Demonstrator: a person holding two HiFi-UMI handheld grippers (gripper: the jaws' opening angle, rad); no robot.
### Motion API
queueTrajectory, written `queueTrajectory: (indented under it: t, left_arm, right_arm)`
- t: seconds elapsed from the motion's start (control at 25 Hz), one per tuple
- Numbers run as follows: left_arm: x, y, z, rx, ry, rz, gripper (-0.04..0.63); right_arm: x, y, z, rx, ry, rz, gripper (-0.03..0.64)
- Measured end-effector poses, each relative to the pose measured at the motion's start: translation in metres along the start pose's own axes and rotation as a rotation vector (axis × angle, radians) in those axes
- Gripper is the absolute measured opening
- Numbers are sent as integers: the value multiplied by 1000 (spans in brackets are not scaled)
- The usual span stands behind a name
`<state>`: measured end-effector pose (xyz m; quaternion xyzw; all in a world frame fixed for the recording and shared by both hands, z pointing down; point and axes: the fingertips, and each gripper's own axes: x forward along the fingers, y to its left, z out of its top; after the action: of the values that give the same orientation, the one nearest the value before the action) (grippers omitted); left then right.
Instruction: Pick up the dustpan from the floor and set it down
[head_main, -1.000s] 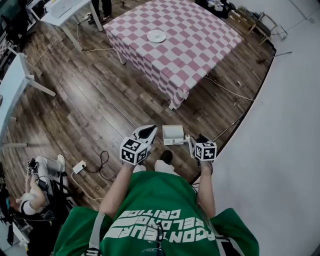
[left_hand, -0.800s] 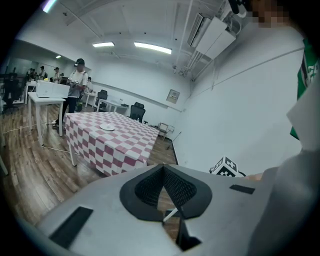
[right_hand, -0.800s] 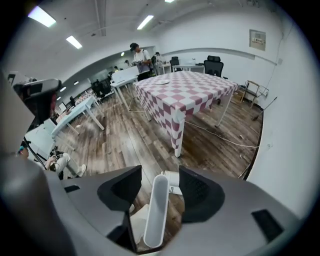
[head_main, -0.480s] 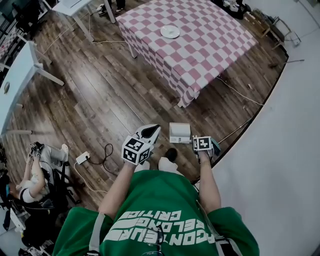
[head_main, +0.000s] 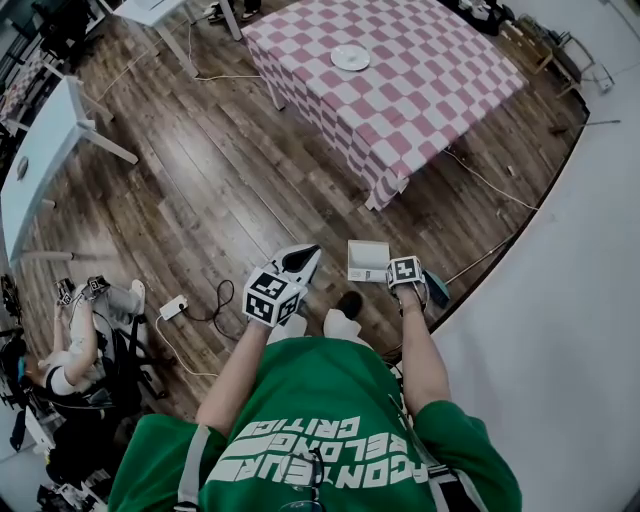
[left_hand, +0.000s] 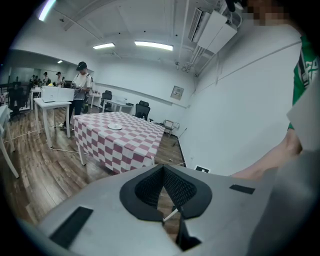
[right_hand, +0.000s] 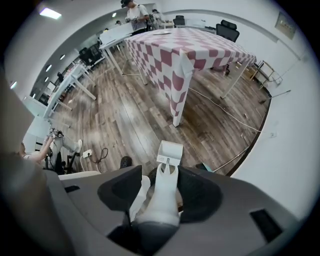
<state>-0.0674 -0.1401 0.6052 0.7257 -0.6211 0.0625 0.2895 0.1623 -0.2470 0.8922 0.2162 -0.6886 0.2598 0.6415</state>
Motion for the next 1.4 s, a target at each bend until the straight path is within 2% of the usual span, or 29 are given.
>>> queueTrajectory:
  t: [0.8,1.4]
  left_arm:
    - [-16,4,-12,-17,3,49,3]
    - [-25,6,-22,-39,1,70,3]
  right_arm:
    - [5,0,8,5,33,-7,219]
    - [0,-18,-16,-10,50,-163,127]
